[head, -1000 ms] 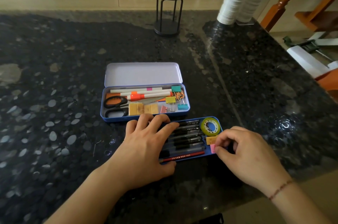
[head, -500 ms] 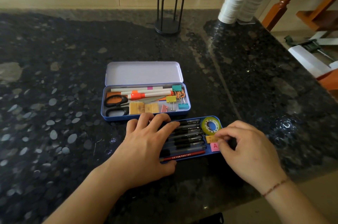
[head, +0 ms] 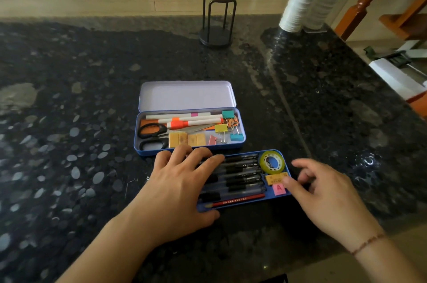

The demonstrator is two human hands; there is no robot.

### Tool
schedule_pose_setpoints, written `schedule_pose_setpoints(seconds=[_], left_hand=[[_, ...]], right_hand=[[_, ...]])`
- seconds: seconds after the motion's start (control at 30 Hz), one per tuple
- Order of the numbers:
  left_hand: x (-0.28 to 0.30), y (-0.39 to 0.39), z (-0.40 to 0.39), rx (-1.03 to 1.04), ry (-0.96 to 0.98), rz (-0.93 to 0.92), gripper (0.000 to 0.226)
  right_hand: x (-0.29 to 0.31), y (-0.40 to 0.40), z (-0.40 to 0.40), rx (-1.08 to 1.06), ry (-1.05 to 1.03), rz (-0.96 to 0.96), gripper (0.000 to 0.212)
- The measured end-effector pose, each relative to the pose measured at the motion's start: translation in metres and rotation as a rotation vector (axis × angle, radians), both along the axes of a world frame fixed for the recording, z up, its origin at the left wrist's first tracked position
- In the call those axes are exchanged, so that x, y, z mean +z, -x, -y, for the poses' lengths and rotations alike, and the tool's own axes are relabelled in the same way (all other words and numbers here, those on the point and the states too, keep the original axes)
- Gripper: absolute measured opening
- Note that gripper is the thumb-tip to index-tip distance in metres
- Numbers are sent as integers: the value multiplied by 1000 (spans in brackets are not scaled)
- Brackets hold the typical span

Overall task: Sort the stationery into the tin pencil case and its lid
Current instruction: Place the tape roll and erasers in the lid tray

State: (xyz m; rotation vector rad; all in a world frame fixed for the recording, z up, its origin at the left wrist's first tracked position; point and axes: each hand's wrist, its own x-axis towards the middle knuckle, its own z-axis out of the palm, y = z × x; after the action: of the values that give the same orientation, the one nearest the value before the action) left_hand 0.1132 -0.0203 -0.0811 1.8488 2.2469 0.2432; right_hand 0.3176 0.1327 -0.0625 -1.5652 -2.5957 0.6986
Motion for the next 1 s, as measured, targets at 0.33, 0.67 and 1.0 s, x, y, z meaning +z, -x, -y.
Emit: schedule_pose_setpoints(seconds=[0.33, 0.67, 1.0], left_hand=[[15, 26, 27, 26, -183, 91, 92], [14, 101, 24, 270, -164, 336, 104], [4, 102, 17, 371, -123, 345, 101]], right_hand=[[7, 7, 1, -83, 82, -65, 15], [2, 92, -16, 12, -14, -282, 11], [-8, 107, -20, -12, -68, -243, 21]])
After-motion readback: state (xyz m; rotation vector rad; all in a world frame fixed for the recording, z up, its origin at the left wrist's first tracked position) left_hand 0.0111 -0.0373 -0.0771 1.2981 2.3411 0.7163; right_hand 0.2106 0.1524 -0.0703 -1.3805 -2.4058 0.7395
